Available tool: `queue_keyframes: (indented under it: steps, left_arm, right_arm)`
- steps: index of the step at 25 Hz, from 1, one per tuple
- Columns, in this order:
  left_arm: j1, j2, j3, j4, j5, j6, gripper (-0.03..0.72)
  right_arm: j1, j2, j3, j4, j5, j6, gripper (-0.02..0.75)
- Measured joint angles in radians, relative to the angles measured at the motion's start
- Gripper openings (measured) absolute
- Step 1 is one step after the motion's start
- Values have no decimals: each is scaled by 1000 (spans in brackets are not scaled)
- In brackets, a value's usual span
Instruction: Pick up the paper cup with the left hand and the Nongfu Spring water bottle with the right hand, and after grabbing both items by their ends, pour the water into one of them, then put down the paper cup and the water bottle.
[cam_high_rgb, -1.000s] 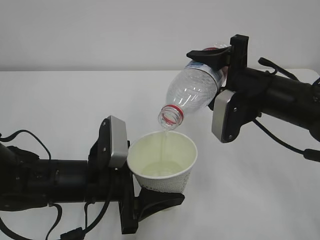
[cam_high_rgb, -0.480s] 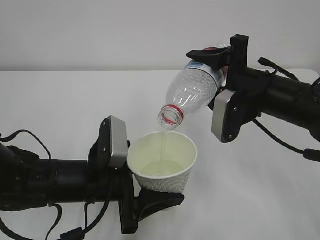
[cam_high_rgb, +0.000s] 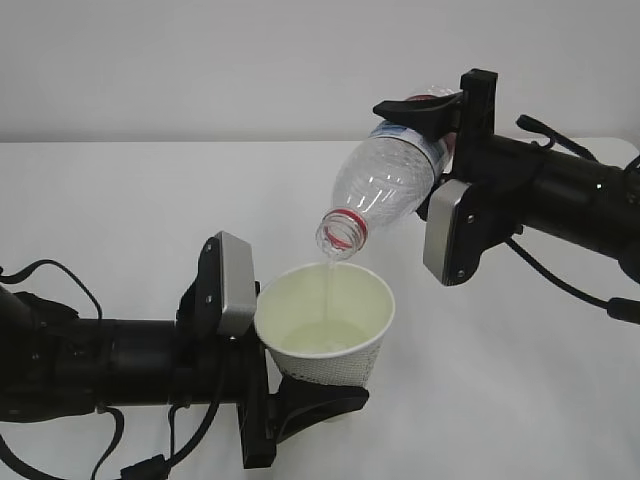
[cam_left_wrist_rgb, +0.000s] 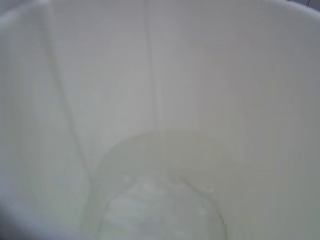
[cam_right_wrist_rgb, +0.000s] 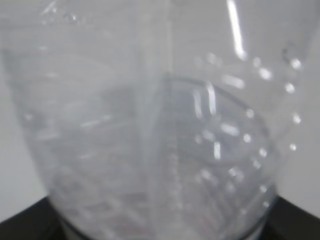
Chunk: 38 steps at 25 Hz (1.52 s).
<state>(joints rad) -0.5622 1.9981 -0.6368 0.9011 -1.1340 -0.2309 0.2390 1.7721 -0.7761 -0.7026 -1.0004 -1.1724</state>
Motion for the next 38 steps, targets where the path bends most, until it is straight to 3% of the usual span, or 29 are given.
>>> queue_keyframes:
  steps: [38]
  left_arm:
    - [0, 0, 0, 0, 2, 0, 509]
  right_arm:
    - [0, 0, 0, 2, -2, -1, 491]
